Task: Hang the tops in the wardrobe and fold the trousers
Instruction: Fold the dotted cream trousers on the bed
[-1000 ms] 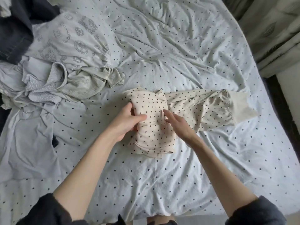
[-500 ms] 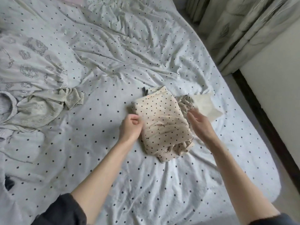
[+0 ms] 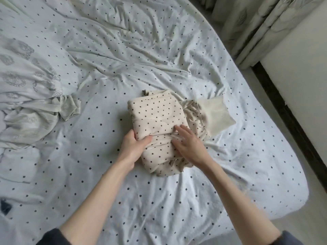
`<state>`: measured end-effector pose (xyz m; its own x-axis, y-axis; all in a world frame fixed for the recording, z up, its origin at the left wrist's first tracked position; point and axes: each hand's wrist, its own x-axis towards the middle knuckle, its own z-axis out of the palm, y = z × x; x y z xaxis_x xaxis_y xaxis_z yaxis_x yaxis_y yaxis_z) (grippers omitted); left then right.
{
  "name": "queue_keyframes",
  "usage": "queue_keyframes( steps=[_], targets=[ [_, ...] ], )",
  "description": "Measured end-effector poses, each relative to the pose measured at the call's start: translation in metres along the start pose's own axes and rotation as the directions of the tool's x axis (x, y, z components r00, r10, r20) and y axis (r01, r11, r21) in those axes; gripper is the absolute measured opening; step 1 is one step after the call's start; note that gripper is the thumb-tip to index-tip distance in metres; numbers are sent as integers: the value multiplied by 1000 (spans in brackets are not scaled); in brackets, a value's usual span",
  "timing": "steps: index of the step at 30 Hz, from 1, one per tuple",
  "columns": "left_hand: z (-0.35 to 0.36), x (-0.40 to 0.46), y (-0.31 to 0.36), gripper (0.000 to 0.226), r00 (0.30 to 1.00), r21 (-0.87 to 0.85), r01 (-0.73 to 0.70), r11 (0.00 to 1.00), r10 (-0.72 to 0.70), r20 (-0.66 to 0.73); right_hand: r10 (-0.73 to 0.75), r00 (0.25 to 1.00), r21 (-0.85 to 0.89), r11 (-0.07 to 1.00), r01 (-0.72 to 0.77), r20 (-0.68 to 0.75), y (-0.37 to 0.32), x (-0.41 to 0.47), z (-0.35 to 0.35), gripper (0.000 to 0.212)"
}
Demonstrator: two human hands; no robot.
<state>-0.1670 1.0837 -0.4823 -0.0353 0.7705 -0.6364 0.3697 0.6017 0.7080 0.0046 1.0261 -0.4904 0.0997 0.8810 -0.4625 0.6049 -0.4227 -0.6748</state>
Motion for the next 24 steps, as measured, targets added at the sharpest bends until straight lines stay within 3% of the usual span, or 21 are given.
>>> queue_keyframes(
  steps=[4, 7, 10, 13, 16, 18, 21, 24],
  targets=[
    [-67, -22, 20, 23, 1000, 22, -21, 1000, 21, 13, -54, 986, 174, 984, 25, 159, -37, -19, 28, 52],
    [-110, -36, 43, 26, 997, 188, -77, 979, 74, 22, -60, 961, 368, 929, -46, 271, -66, -25, 51, 49],
    [-112, -44, 65, 26, 988, 380, -154, 912, 137, 72, 6, 951, 560, 807, -187, 309, -80, -27, 52, 45],
    [-79, -51, 77, 27, 969, 494, -244, 834, 183, 169, 75, 951, 702, 658, -272, 299, -65, -31, 30, 43],
    [-28, -57, 80, 36, 919, 562, -386, 732, 251, 305, 203, 959, 834, 479, -275, 200, -27, -36, -4, 43],
    [1, -56, 74, 46, 880, 595, -431, 678, 170, 444, 318, 941, 879, 410, -245, 114, -5, -36, -20, 45],
    [26, -39, 47, 47, 859, 686, -439, 580, 46, 511, 403, 914, 774, 564, -288, 47, 19, -29, -26, 37],
    [23, -20, 18, 34, 920, 686, -365, 629, 132, 368, 474, 880, 657, 663, -359, 2, 33, -12, -16, 32]
  ],
)
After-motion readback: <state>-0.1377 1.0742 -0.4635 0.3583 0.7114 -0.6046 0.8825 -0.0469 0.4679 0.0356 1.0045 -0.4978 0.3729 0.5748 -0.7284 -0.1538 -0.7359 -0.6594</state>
